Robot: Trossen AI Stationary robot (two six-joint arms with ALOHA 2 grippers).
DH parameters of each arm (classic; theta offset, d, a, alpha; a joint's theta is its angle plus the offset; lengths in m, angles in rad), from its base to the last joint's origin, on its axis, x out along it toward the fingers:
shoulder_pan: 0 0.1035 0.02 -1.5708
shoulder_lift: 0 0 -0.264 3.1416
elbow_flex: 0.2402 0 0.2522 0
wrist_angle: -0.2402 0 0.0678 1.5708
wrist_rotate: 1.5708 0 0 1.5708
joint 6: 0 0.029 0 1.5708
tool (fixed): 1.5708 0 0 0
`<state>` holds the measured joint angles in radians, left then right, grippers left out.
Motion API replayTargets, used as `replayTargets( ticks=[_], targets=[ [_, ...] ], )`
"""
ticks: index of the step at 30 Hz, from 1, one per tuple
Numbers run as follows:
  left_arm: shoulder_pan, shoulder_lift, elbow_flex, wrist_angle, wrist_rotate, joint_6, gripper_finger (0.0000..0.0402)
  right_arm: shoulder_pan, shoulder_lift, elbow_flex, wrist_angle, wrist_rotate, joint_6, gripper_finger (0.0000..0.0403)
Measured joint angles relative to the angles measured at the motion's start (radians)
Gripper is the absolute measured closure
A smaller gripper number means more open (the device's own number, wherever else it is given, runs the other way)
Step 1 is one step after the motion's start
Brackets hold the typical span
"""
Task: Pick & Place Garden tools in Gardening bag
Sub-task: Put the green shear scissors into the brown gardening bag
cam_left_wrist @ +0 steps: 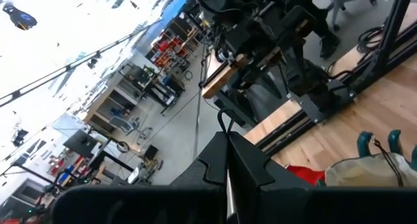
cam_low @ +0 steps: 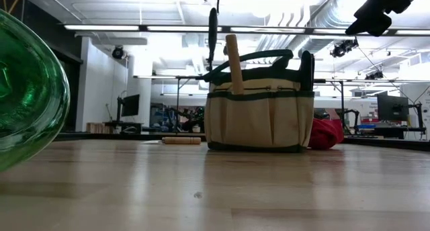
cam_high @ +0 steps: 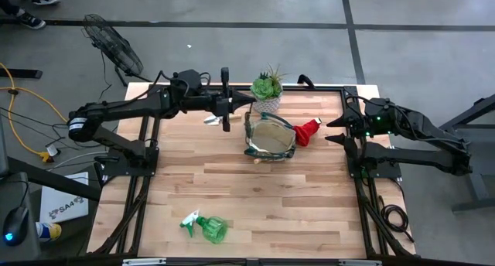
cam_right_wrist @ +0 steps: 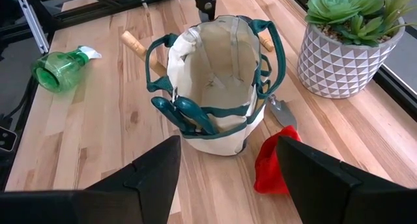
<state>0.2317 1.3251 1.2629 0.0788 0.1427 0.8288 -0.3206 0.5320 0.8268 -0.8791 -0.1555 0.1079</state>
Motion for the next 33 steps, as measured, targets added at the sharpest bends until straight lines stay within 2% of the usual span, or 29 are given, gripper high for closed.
replayTargets(
  ticks=[4,7,11,22,33],
  targets=[
    [0.006,0.0,0.0,0.021,0.008,-0.014,0.0401,0.0,0.0,0.0,0.0,0.0,0.0,0.0159],
    [0.026,0.0,-0.024,0.103,0.054,-0.05,0.0401,0.0,0.0,0.0,0.0,0.0,0.0,0.0159],
    [0.046,-0.001,-0.07,0.189,0.064,-0.097,0.0401,0.0,0.0,0.0,0.0,0.0,0.0,0.0159],
    [0.058,-0.001,-0.139,0.277,0.095,-0.175,0.0401,0.0,0.0,0.0,0.0,0.0,0.0,0.0159],
    [0.063,-0.001,-0.187,0.279,0.107,-0.269,0.0401,0.0,0.0,0.0,0.0,0.0,0.0,0.0159]
  ],
)
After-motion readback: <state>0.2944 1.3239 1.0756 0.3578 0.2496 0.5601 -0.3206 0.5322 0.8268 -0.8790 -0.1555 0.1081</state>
